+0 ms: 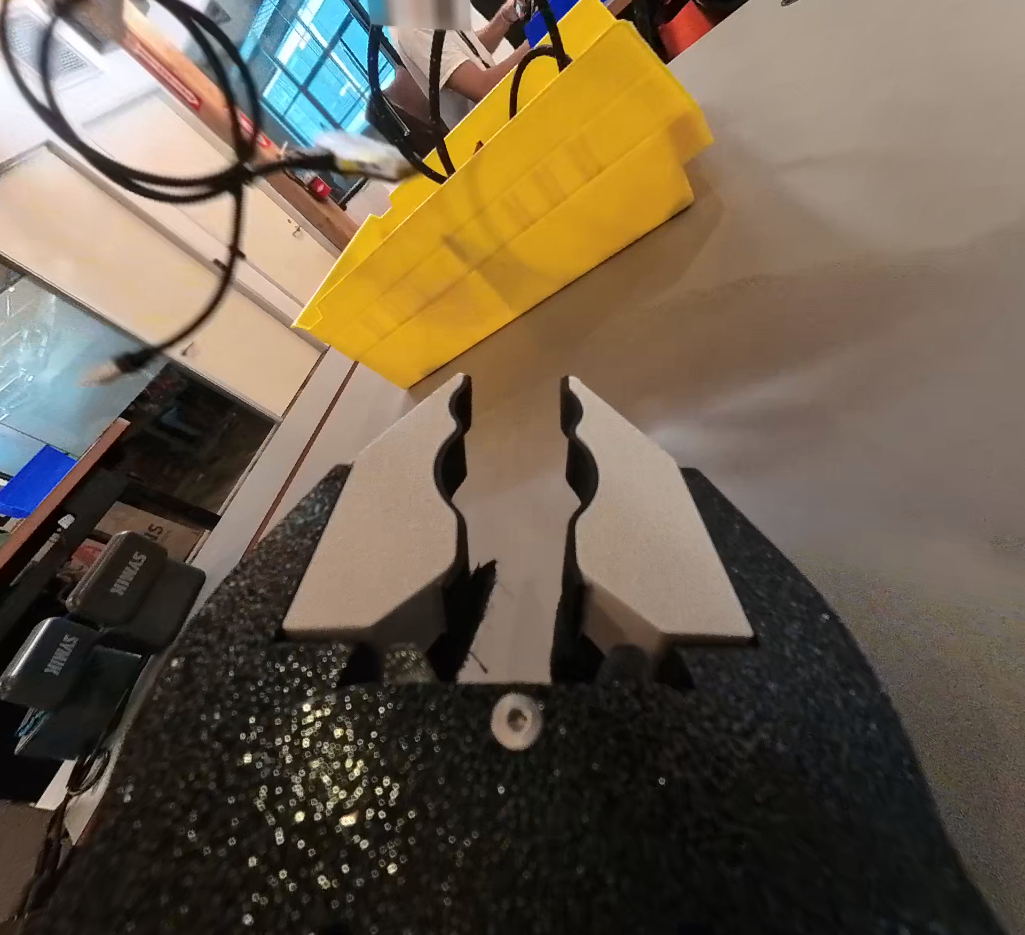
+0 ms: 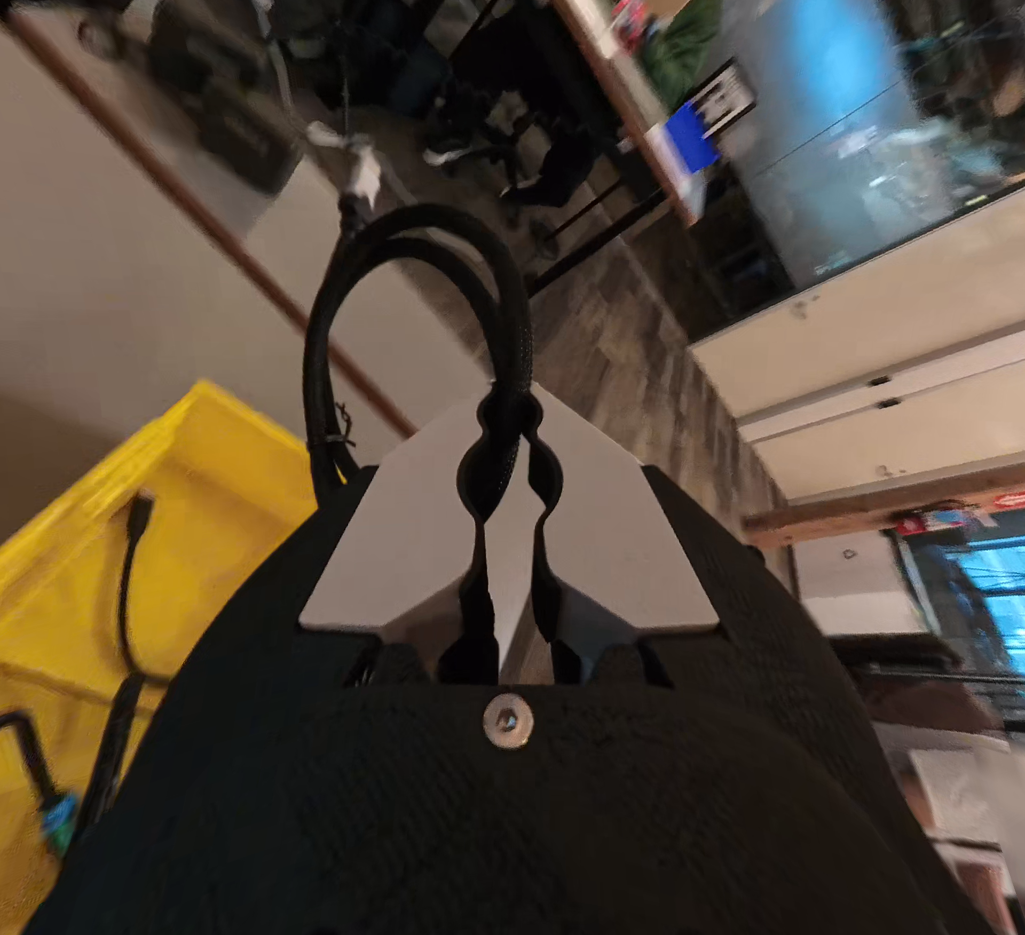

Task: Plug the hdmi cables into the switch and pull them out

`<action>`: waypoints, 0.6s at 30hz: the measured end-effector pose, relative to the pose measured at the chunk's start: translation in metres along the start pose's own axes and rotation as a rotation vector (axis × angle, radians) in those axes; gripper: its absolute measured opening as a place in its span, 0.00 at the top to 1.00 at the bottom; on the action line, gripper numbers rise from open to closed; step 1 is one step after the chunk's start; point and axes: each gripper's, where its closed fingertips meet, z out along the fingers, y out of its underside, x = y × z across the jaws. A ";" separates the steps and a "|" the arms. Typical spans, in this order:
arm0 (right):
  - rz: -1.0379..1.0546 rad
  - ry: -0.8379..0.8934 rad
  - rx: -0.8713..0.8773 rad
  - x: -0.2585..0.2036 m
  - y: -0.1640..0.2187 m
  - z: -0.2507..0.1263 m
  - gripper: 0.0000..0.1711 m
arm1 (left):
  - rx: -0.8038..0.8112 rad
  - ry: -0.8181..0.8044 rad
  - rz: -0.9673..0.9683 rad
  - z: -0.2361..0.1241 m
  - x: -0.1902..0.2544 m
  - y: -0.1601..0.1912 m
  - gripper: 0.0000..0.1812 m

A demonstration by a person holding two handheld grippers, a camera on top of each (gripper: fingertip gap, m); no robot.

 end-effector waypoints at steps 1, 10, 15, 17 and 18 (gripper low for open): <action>0.001 -0.043 -0.048 -0.012 0.018 0.005 0.98 | -0.001 0.001 0.002 0.000 0.000 0.000 0.84; -0.186 -0.494 -0.637 -0.112 0.154 0.003 0.97 | -0.001 0.002 0.010 0.000 0.001 0.000 0.84; -0.254 -0.539 -0.842 -0.149 0.193 0.032 0.98 | -0.003 0.002 0.006 0.000 0.000 0.001 0.85; -0.195 -0.504 -0.913 -0.151 0.201 0.040 0.97 | -0.003 0.002 0.002 0.000 0.000 0.001 0.85; -0.177 -0.497 -0.966 -0.149 0.207 0.038 0.92 | -0.003 -0.001 -0.001 0.000 -0.001 0.002 0.85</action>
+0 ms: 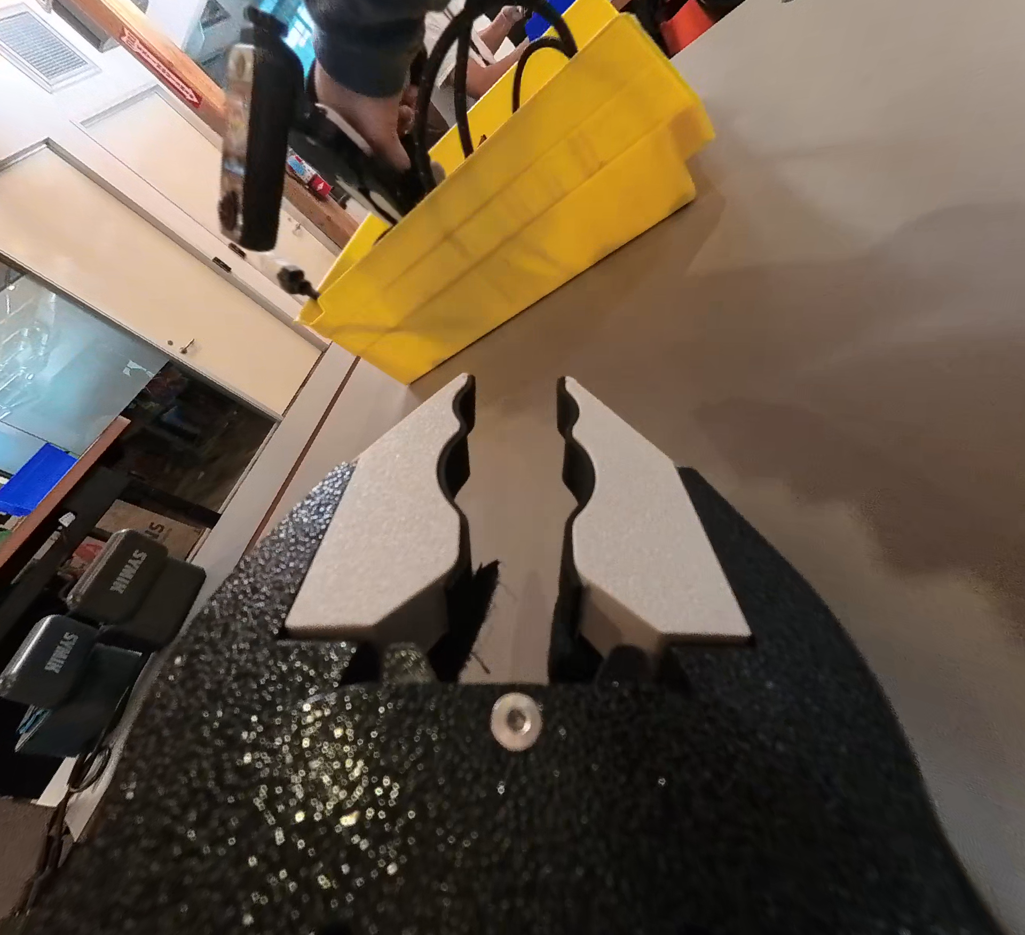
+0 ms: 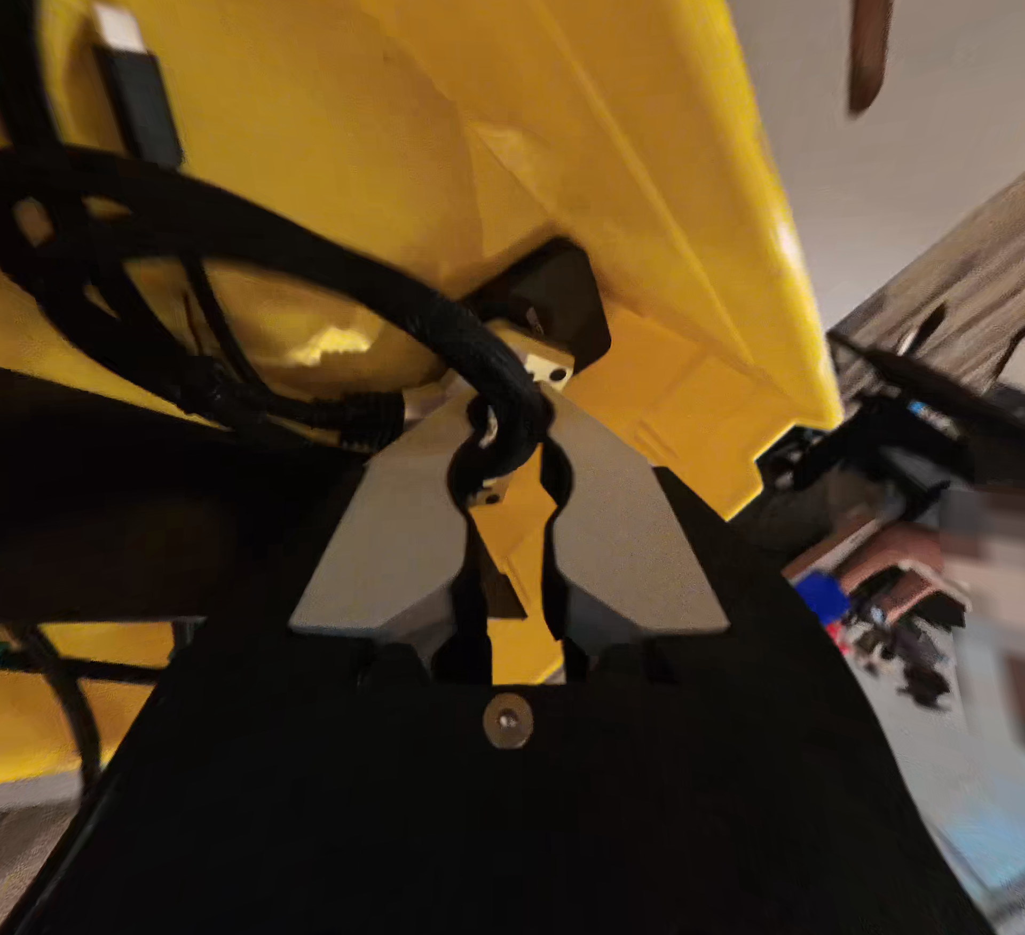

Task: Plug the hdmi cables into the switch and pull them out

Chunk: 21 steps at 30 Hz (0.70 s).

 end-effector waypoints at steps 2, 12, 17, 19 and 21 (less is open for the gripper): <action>0.038 -0.001 -0.085 0.006 0.015 -0.003 0.75 | 0.005 -0.010 -0.012 0.000 -0.003 0.000 0.84; 0.363 0.299 0.414 0.043 0.018 -0.129 0.48 | 0.012 -0.144 -0.141 -0.004 -0.035 0.005 0.78; 0.407 0.431 0.487 0.031 0.027 -0.143 0.52 | 0.024 -0.157 -0.206 -0.007 -0.042 0.007 0.76; 0.427 0.476 0.423 0.036 0.038 -0.135 0.51 | 0.013 -0.173 -0.190 -0.008 -0.043 0.008 0.75; 0.445 0.551 0.435 0.038 0.038 -0.145 0.51 | 0.006 -0.234 -0.172 -0.012 -0.052 0.009 0.74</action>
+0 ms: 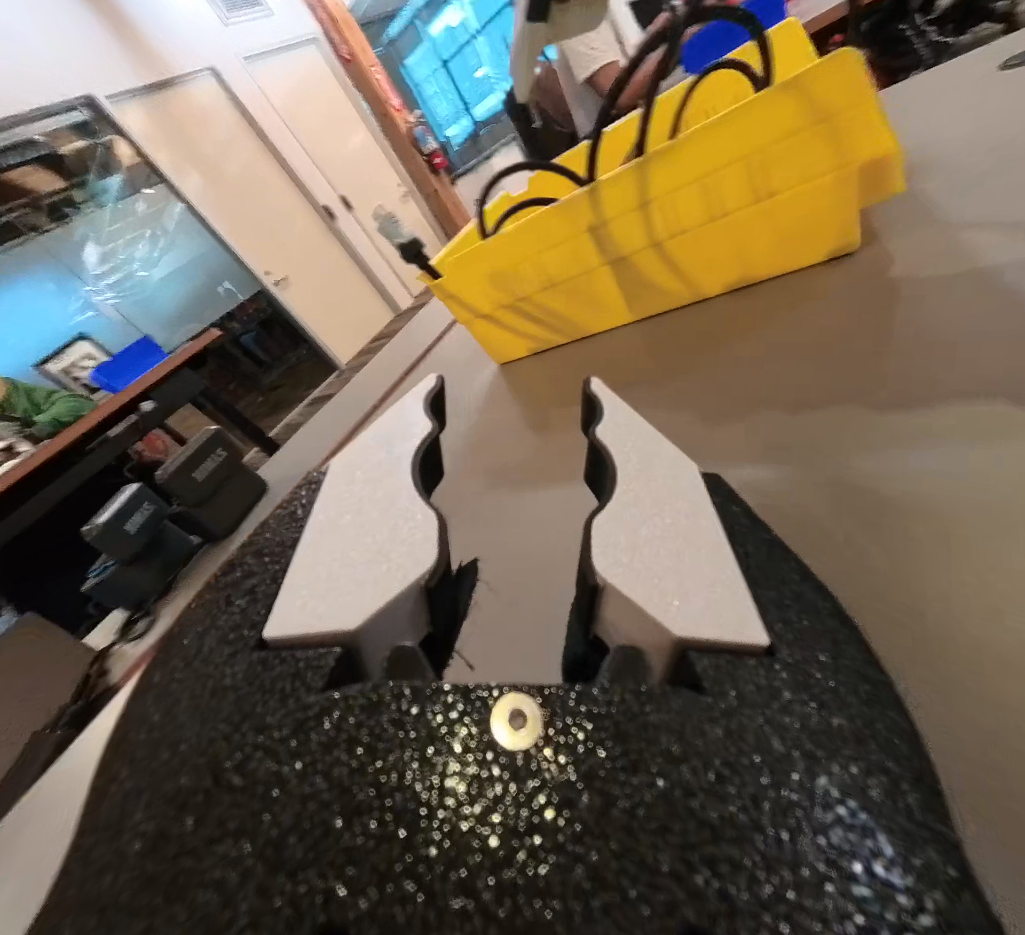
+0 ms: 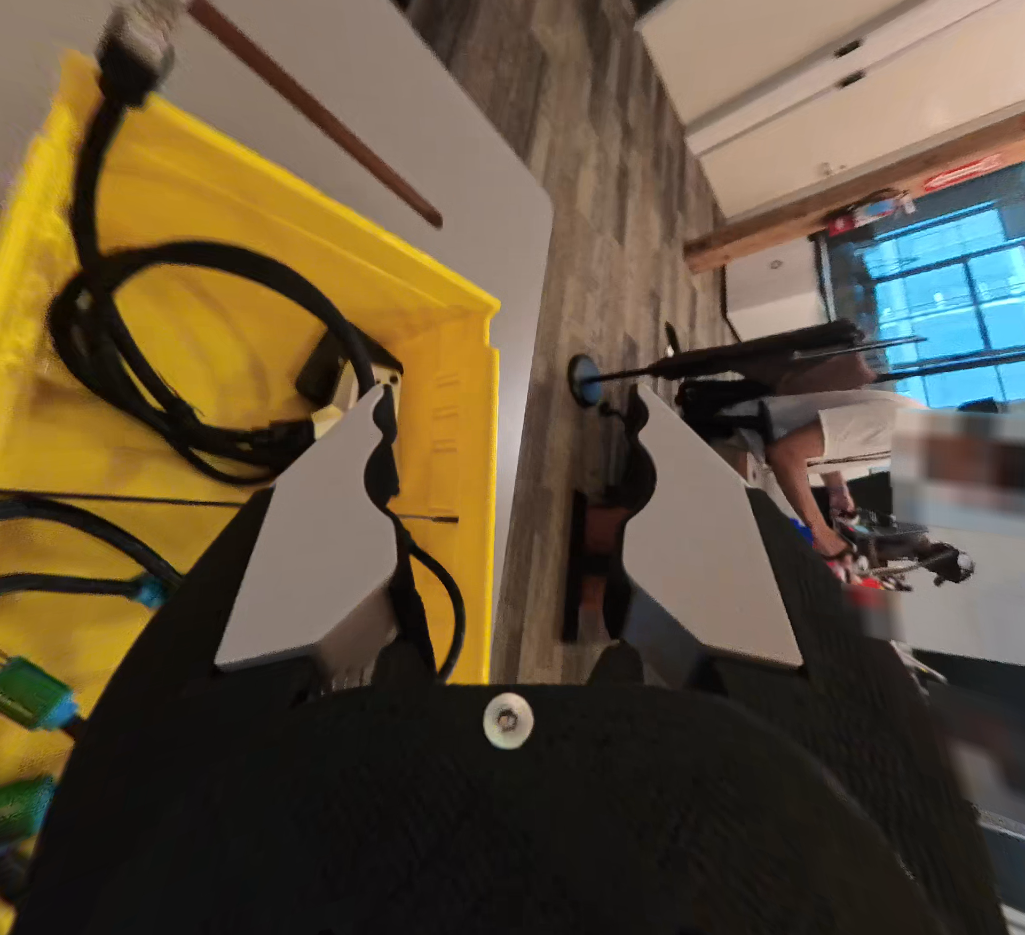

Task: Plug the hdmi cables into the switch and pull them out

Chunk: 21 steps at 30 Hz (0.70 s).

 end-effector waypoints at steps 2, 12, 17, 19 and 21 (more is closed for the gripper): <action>0.062 0.034 0.127 -0.005 -0.026 -0.022 0.54 | 0.021 -0.109 0.014 -0.006 -0.019 -0.003 0.74; 0.324 -0.214 0.817 -0.190 -0.161 -0.119 0.54 | -0.034 -0.508 -0.192 -0.061 -0.120 0.032 0.50; 0.618 -0.181 0.867 -0.228 -0.145 -0.091 0.56 | -0.060 -0.623 -0.275 -0.092 -0.150 0.050 0.38; 0.614 -0.204 0.831 -0.241 -0.138 -0.079 0.56 | -0.075 -0.636 -0.298 -0.094 -0.153 0.056 0.36; 0.587 -0.117 0.834 -0.234 -0.133 -0.077 0.56 | -0.108 -0.652 -0.292 -0.094 -0.155 0.062 0.35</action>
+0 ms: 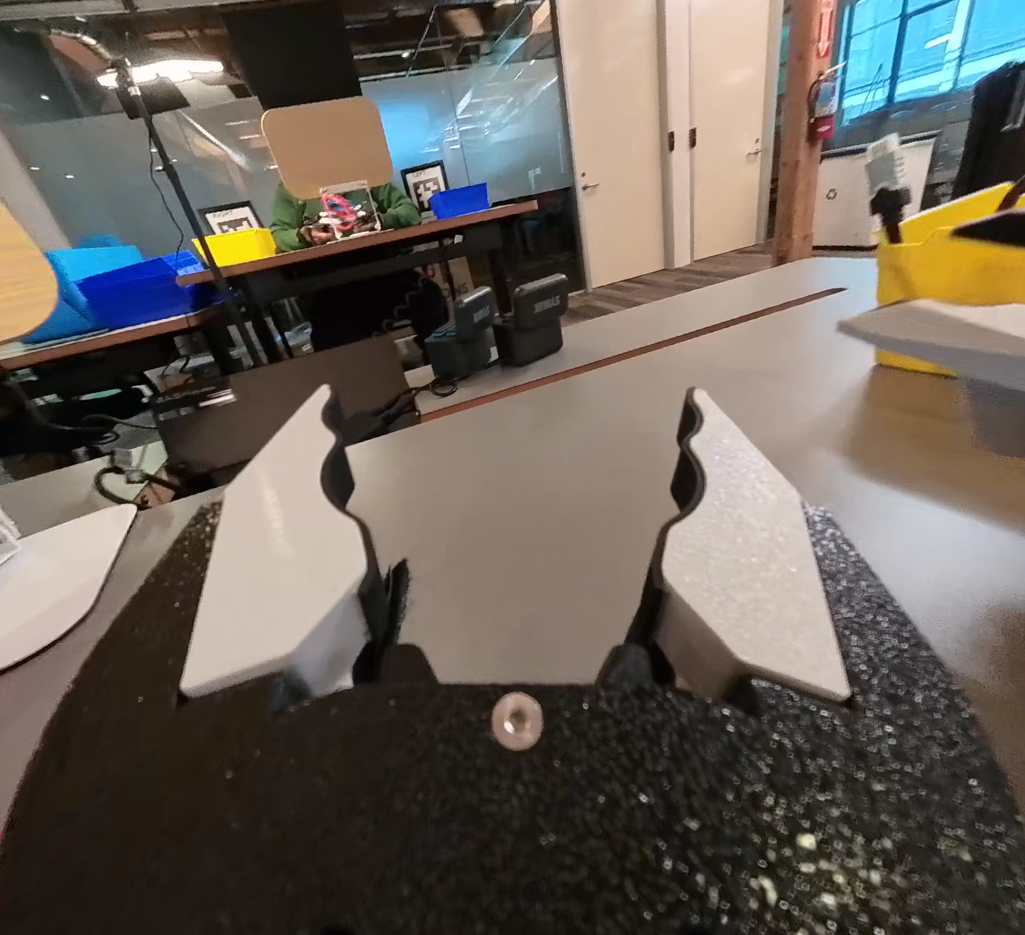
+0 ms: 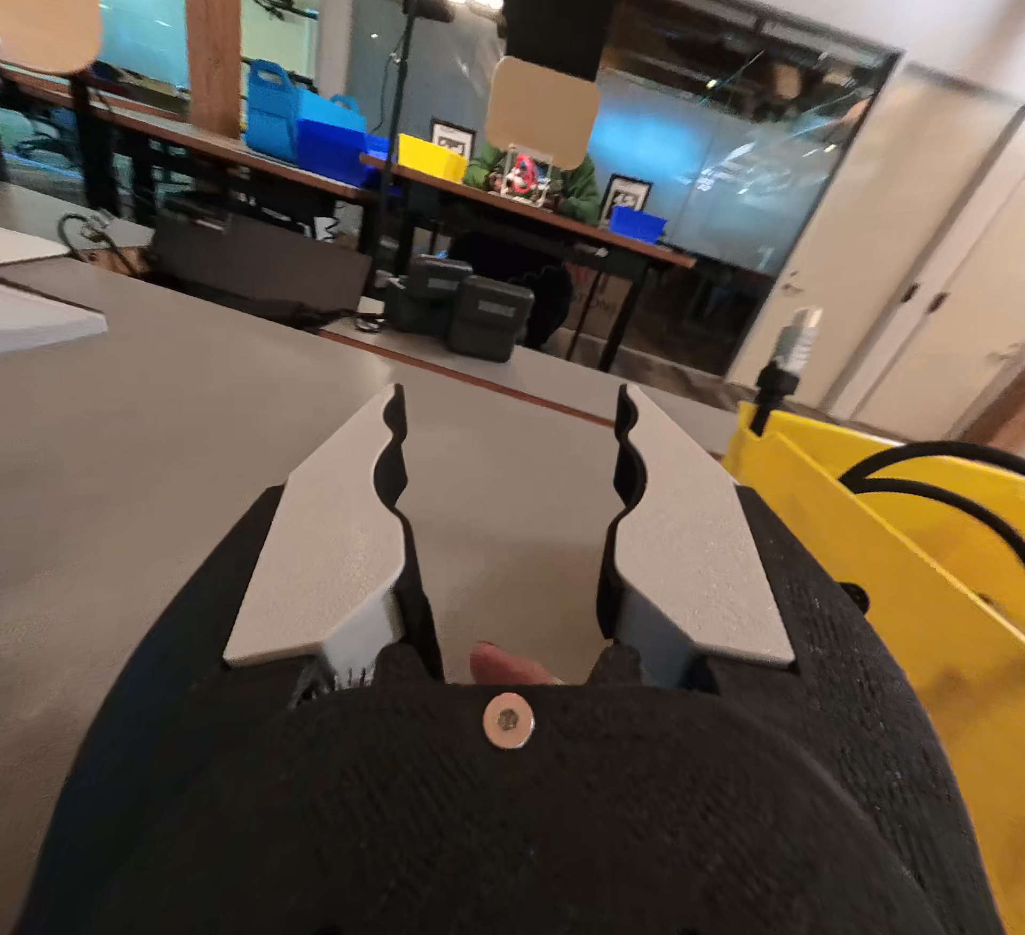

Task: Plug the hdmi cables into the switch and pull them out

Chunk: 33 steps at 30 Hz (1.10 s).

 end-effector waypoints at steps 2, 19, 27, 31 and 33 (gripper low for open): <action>-0.010 0.021 0.017 0.003 -0.002 -0.002 0.56 | -0.019 -0.025 0.027 0.000 -0.002 0.003 0.35; -0.021 0.048 -0.011 0.008 -0.001 -0.031 0.57 | -0.055 -0.176 0.103 -0.044 -0.036 0.004 0.40; -0.104 0.222 -0.008 0.059 -0.006 -0.118 0.76 | -0.086 -0.172 0.144 -0.080 -0.031 0.004 0.48; -0.128 0.237 0.023 0.075 -0.012 -0.158 0.76 | -0.098 -0.178 0.168 -0.087 -0.032 0.005 0.52; -0.193 0.288 0.050 0.091 -0.019 -0.174 0.76 | -0.100 -0.178 0.164 -0.087 -0.032 0.005 0.52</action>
